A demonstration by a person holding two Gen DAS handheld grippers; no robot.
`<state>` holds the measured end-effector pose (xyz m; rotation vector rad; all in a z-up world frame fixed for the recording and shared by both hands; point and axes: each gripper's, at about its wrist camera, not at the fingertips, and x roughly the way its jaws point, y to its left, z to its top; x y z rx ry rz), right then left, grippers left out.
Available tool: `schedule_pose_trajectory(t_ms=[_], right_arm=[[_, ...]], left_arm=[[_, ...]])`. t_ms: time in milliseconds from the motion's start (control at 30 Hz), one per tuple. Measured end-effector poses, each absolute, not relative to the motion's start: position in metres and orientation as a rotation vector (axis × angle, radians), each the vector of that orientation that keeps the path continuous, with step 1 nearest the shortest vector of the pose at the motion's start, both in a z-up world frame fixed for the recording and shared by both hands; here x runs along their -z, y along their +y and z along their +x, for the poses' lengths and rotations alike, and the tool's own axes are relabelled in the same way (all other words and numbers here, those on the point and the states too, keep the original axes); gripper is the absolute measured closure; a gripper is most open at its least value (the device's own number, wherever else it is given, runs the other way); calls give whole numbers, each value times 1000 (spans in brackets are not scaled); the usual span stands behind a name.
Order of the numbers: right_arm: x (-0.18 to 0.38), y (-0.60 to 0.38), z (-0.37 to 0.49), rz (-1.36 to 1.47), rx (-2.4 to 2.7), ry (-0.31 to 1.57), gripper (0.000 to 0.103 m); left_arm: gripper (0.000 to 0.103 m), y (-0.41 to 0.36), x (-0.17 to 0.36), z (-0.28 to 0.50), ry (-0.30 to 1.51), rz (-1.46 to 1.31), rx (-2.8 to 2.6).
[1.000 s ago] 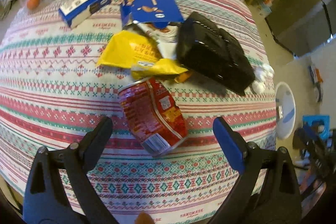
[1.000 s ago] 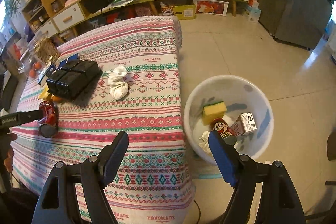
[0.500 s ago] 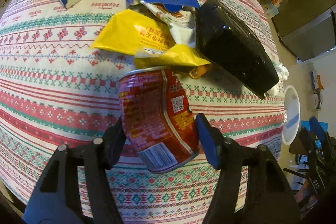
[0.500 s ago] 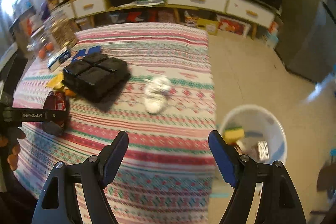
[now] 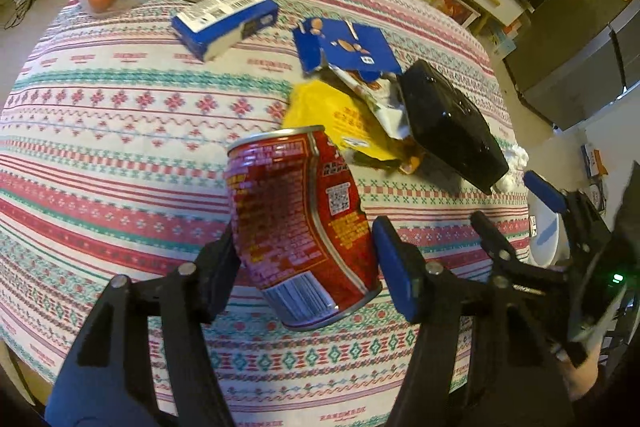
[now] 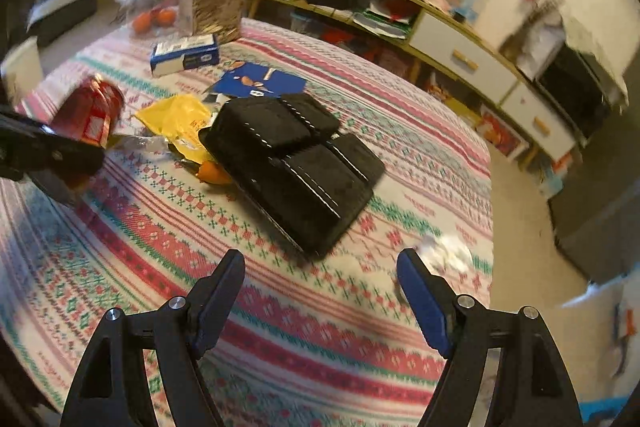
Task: Collect trash
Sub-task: 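Move right tool to the black plastic tray while left holds crushed can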
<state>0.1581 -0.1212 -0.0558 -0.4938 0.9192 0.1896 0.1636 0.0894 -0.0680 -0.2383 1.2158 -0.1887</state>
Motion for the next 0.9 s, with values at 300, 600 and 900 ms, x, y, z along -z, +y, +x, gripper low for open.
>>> schedule_pose_trajectory(t_ms=[300, 600, 900], right_arm=[[81, -87, 171, -740, -144, 837, 26], [96, -75, 177, -869, -133, 786, 52], [70, -78, 164, -866, -128, 712, 68]], left_arm=[[38, 103, 62, 167, 1203, -257, 194], [38, 110, 64, 166, 1199, -245, 178], [38, 107, 57, 164, 1173, -242, 190]])
